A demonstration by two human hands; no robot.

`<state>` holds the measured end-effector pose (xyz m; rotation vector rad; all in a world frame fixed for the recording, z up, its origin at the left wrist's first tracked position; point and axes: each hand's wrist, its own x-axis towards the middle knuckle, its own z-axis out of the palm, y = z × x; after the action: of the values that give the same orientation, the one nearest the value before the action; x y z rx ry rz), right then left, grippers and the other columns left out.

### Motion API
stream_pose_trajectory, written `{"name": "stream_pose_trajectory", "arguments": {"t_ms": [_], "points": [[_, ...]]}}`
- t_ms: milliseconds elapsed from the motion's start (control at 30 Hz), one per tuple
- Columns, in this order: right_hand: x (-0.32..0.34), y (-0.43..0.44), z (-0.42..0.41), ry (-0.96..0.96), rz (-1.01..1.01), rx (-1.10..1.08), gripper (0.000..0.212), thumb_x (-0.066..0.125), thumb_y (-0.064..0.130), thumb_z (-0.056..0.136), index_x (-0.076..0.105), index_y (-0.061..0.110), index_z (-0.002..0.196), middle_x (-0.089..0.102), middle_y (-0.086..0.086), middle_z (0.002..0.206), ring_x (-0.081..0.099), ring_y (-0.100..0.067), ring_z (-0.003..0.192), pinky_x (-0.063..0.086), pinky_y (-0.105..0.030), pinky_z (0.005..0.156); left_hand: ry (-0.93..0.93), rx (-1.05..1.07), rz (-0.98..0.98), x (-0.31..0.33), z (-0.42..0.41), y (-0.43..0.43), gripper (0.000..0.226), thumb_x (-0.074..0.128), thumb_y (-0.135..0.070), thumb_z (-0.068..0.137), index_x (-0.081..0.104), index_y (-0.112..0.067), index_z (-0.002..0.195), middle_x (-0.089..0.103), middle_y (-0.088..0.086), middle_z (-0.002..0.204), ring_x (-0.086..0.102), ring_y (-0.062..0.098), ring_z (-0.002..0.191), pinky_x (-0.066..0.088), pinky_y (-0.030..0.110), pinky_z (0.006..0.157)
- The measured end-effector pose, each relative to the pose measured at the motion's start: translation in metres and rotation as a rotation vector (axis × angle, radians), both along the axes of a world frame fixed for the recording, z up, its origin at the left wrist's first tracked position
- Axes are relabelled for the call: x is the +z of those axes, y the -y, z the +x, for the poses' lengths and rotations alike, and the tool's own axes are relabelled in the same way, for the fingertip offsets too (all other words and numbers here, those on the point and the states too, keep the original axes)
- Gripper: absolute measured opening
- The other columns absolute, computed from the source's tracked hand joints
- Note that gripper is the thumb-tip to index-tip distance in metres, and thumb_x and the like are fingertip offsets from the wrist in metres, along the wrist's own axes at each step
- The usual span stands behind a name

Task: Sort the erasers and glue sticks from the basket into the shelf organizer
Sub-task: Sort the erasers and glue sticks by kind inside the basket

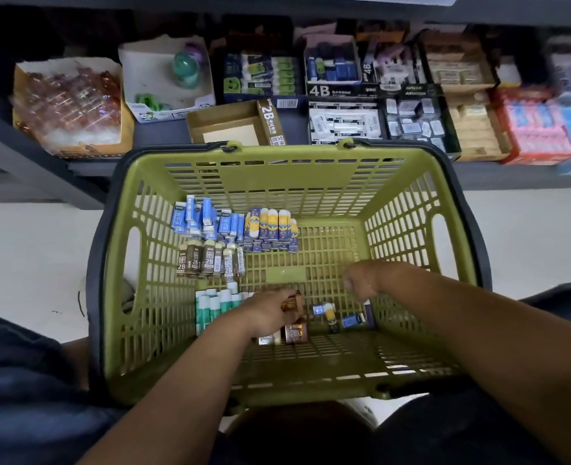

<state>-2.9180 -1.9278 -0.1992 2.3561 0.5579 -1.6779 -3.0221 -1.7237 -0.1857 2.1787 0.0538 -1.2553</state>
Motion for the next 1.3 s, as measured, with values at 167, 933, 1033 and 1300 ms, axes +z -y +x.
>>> {"name": "stream_pose_trajectory", "arguments": {"t_ms": [167,933,1033,1300], "points": [[-0.003,0.003,-0.007,-0.153,-0.034,-0.125,0.036,0.072,0.012,0.082,0.063,0.012,0.117,0.062,-0.003,0.109,0.061,-0.012,0.081,0.049,-0.018,0.058,-0.005,0.000,-0.003,0.000,0.001,0.000,0.061,0.050,-0.039,0.098,0.023,-0.031,0.152,0.021,0.001,0.159,0.028,0.027,0.142,0.030,0.039,0.114],[-0.012,-0.007,-0.031,-0.252,-0.063,0.008,0.046,0.067,0.030,0.085,0.053,0.016,0.126,0.054,-0.003,0.112,0.057,-0.019,0.100,0.050,-0.029,0.078,-0.040,0.044,-0.019,0.009,0.001,-0.001,0.059,0.051,-0.036,0.099,0.025,-0.030,0.151,0.025,0.004,0.157,0.032,0.026,0.139,0.032,0.036,0.112],[-0.011,-0.001,-0.021,-0.267,0.024,-0.196,0.014,0.064,0.020,0.090,0.058,0.016,0.102,0.061,-0.005,0.099,0.059,-0.012,0.076,0.049,-0.022,0.061,-0.035,0.055,-0.031,0.011,0.001,0.000,0.057,0.051,-0.034,0.099,0.027,-0.029,0.151,0.028,0.004,0.156,0.034,0.026,0.137,0.033,0.034,0.109],[0.003,-0.007,-0.004,-0.026,0.234,-0.336,0.017,0.056,0.027,0.094,0.052,0.019,0.108,0.056,0.001,0.087,0.053,-0.016,0.079,0.040,-0.023,0.064,-0.055,0.072,-0.024,0.010,0.001,0.000,0.058,0.051,-0.037,0.098,0.027,-0.029,0.151,0.027,0.003,0.157,0.034,0.026,0.138,0.032,0.038,0.112]]}}
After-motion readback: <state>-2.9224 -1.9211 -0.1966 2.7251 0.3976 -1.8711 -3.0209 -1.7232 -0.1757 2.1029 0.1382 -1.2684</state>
